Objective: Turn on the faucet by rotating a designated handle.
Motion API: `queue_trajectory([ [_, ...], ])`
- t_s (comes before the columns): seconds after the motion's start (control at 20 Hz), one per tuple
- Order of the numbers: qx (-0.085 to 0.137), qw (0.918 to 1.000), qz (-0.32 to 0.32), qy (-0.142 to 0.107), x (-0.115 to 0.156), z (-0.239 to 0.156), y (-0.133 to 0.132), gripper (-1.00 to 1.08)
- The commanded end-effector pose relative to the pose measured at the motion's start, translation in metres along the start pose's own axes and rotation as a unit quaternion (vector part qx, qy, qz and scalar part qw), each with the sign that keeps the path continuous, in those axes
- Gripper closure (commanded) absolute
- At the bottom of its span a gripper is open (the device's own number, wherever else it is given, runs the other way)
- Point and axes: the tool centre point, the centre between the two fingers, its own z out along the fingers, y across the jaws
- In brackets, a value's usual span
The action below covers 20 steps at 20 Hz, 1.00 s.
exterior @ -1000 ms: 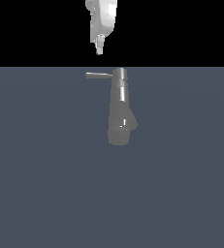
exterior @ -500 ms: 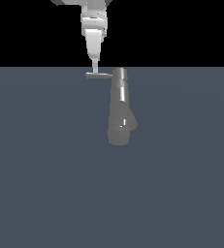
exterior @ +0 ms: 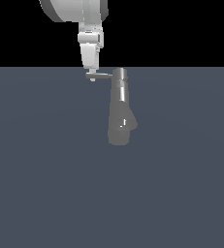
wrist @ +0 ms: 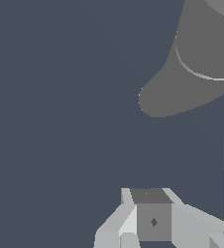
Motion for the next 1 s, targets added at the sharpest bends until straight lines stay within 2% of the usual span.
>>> queue_trajectory([
  [0.0, 0.001, 1.0, 0.003, 0.001, 0.0, 0.001, -0.001, 1.08],
  [0.2, 0.0, 1.0, 0.003, 0.001, 0.0, 0.001, -0.001, 1.08],
  [0.95, 0.0, 1.0, 0.003, 0.001, -0.002, -0.013, 0.034, 1.08],
])
